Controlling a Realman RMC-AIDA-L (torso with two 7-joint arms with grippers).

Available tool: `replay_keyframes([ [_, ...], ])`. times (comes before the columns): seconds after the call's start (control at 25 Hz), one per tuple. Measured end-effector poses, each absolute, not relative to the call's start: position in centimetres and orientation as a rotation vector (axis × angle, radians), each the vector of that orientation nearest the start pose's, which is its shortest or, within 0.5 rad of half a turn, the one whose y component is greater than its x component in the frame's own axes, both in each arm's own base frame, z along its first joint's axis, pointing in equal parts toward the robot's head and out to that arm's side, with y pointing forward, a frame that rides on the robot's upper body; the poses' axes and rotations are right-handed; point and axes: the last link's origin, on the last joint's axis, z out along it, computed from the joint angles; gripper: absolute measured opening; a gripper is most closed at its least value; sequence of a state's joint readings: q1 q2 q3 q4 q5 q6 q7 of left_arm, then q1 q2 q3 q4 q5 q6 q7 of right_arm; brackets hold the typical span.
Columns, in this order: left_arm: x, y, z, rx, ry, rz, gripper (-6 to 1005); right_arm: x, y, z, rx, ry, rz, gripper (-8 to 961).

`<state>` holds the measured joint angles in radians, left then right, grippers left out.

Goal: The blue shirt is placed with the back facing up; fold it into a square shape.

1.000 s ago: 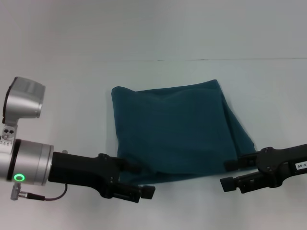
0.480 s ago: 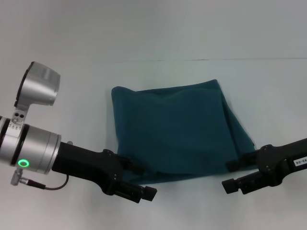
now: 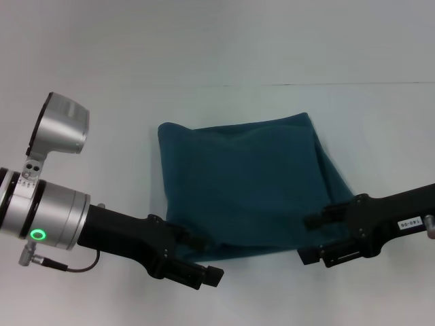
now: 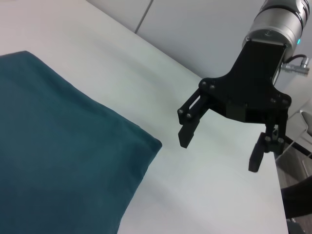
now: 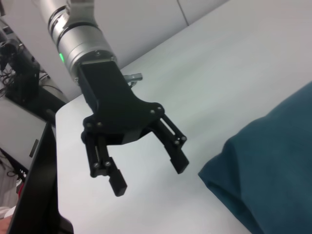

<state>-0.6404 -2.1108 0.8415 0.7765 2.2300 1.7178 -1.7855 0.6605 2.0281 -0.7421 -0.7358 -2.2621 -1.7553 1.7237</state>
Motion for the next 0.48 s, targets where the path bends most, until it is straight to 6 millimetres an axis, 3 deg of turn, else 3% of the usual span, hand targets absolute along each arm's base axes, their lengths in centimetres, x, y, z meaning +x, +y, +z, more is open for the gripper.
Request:
replay_keyframes([
  [0.48,-21.93,32.26,-2.33,-3.078,-0.921,-0.371,864,23.31,33.30,0.81,-3.057,0.865,0.364,866],
])
